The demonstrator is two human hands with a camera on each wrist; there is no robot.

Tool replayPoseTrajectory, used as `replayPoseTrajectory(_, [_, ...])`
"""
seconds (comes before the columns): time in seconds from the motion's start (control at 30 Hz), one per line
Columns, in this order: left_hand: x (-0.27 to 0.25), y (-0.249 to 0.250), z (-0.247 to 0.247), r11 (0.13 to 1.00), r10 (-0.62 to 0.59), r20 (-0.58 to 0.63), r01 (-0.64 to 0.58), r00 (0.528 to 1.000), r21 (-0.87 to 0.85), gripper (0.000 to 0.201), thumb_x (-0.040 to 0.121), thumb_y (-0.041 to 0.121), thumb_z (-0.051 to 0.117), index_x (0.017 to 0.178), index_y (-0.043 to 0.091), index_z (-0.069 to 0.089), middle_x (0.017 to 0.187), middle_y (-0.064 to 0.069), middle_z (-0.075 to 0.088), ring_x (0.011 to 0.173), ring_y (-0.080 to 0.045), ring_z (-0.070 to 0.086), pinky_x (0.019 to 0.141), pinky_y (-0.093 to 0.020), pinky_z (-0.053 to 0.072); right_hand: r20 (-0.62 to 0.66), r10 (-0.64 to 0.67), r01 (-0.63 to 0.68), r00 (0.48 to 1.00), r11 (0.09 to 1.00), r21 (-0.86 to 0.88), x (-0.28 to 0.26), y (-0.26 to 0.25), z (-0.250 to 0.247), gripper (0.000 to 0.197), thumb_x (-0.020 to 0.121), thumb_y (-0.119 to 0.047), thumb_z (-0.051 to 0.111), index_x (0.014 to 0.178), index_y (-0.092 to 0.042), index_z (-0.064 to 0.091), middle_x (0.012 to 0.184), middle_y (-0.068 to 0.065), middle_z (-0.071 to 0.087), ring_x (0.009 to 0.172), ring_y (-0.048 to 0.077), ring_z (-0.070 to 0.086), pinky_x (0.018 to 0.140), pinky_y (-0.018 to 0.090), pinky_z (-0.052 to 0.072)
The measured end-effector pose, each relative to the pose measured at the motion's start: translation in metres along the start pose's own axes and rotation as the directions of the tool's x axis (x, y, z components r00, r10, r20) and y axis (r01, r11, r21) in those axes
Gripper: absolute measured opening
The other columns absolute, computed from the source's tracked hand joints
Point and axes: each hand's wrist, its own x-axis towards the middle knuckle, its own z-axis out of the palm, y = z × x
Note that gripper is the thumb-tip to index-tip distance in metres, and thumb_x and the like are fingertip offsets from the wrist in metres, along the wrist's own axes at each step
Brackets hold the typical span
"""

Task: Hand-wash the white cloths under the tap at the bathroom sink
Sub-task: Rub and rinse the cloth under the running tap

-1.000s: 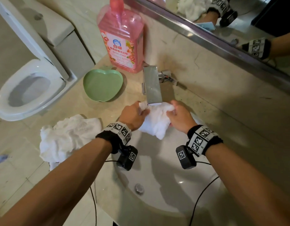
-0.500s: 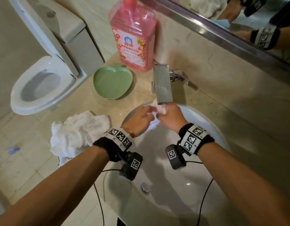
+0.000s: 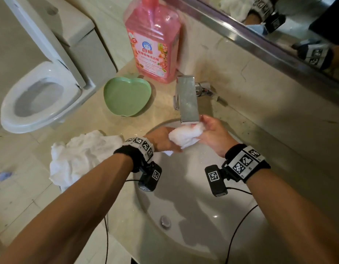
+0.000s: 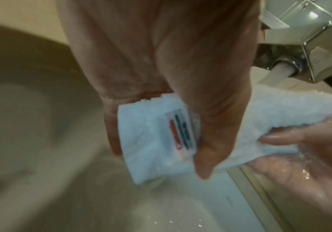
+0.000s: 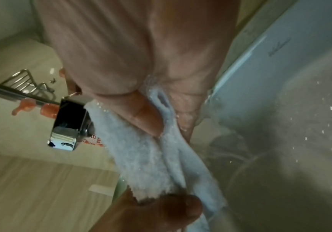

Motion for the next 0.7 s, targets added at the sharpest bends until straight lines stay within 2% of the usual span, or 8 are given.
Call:
replayPoseTrajectory(0.1, [0.008,0.005,0.007,0.966,0.186,-0.137,-0.156,0.973,0.207,0.056,0.077,0.029,0.077,0.13,0.022,0.057,0.118,0.0,0.068,0.085,-0.003,0.064,0.079,-0.02,0.051,0.02,0.045,-0.042,0.999,0.991,-0.127,-0.004,0.0,-0.019,0.037,0.075,0.022,0.063,0.095,-0.009,0.063,0.099,0.003,0.071,0.091,0.015,0.07,0.072,0.028,0.061])
replayPoseTrajectory(0.13, [0.01,0.006,0.006,0.949,0.251,-0.19,-0.203,0.949,0.24,0.051,0.08,0.028,0.072,0.128,0.023,0.057,0.118,0.0,0.067,0.086,-0.002,0.064,0.078,-0.019,0.051,0.057,0.091,-0.083,0.994,0.988,-0.134,-0.005,0.0,-0.025,0.038,0.073,0.018,0.069,0.092,-0.015,0.062,0.103,0.001,0.069,0.087,0.009,0.069,0.069,0.025,0.06])
replayPoseTrajectory(0.27, [0.014,0.013,0.0,0.848,0.259,-0.2,-0.123,0.945,0.515,0.054,0.084,0.015,0.06,0.136,0.018,0.051,0.132,-0.011,0.053,0.117,-0.03,0.056,0.096,-0.041,0.048,0.118,0.354,-0.345,0.928,0.935,-0.085,0.002,0.013,-0.027,0.058,0.062,-0.014,0.092,0.106,-0.017,0.055,0.122,0.009,0.058,0.102,0.027,0.069,0.079,0.045,0.062])
replayPoseTrajectory(0.33, [0.011,0.021,-0.001,0.795,0.309,-0.123,-0.185,0.943,0.578,0.062,0.08,0.027,0.066,0.139,0.025,0.049,0.14,-0.007,0.046,0.124,-0.027,0.049,0.1,-0.039,0.046,0.039,0.341,-0.323,0.939,0.917,-0.233,0.009,0.019,-0.014,0.076,0.059,-0.023,0.095,0.122,-0.024,0.052,0.124,0.002,0.056,0.103,0.026,0.067,0.074,0.041,0.062])
replayPoseTrajectory(0.43, [0.005,0.033,-0.002,0.745,0.316,-0.106,-0.178,0.943,0.643,0.078,0.066,0.049,0.07,0.138,0.028,0.048,0.137,-0.006,0.046,0.118,-0.025,0.051,0.095,-0.036,0.05,0.012,0.231,-0.192,0.973,0.835,-0.516,0.02,0.024,0.001,0.089,0.059,-0.036,0.092,0.137,-0.021,0.052,0.128,-0.007,0.057,0.117,0.016,0.057,0.089,0.029,0.05])
replayPoseTrajectory(0.53, [0.007,0.039,0.0,0.69,0.164,-0.185,0.021,0.969,0.723,0.065,0.071,0.044,0.073,0.13,0.023,0.055,0.117,-0.006,0.055,0.1,-0.026,0.059,0.077,-0.034,0.052,0.015,0.132,-0.079,0.991,0.679,-0.73,0.028,0.022,0.012,0.067,0.064,-0.035,0.084,0.124,-0.022,0.058,0.109,-0.01,0.052,0.108,0.013,0.053,0.082,0.026,0.042])
replayPoseTrajectory(0.63, [0.015,0.045,0.009,0.653,0.136,-0.185,0.052,0.973,0.755,0.035,0.083,0.037,0.063,0.113,0.02,0.064,0.1,-0.001,0.063,0.082,-0.022,0.063,0.071,-0.033,0.055,0.088,-0.017,0.087,0.996,0.442,-0.893,0.03,0.022,0.019,0.03,0.071,-0.033,0.078,0.093,-0.026,0.059,0.086,-0.008,0.057,0.089,0.019,0.064,0.073,0.026,0.047])
replayPoseTrajectory(0.7, [0.021,0.044,0.013,0.675,0.087,-0.194,0.085,0.977,0.733,0.026,0.089,0.034,0.054,0.107,0.017,0.062,0.089,0.002,0.063,0.074,-0.019,0.06,0.07,-0.029,0.05,0.11,-0.077,0.13,0.991,0.329,-0.935,0.03,0.024,0.018,0.018,0.079,-0.029,0.075,0.09,-0.02,0.064,0.084,-0.002,0.066,0.081,0.019,0.067,0.072,0.029,0.054])
